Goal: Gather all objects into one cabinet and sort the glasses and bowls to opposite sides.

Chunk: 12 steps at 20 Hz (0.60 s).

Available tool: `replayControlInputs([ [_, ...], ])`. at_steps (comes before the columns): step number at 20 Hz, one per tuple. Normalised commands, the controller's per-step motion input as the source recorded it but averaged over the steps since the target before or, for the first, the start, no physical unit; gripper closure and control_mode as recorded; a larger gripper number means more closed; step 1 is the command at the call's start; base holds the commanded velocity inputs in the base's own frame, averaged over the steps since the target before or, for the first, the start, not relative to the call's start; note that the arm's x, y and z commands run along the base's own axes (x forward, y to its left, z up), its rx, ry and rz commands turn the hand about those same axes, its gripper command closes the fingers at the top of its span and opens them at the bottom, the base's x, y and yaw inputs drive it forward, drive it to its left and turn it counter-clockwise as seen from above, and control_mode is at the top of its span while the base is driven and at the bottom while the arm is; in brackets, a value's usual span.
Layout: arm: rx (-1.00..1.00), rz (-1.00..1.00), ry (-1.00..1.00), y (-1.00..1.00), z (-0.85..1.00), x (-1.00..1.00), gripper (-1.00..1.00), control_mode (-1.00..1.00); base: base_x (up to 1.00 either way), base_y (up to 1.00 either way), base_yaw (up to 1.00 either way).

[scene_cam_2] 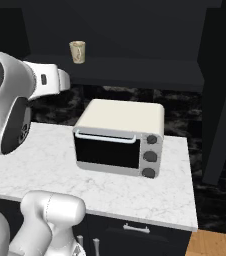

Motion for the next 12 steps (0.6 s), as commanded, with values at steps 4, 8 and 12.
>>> replayControlInputs([
  [4,0.01,0.09,-0.04,0.00,0.00,0.86,-1.00,-1.00,0.00,0.00,0.00],
  [8,0.00,0.03,0.01,0.00,0.00,0.81,-1.00,-1.00,0.00,0.00,0.00],
  [12,0.00,0.03,0.01,0.00,0.00,0.70,-1.00,-1.00,0.00,0.00,0.00],
])
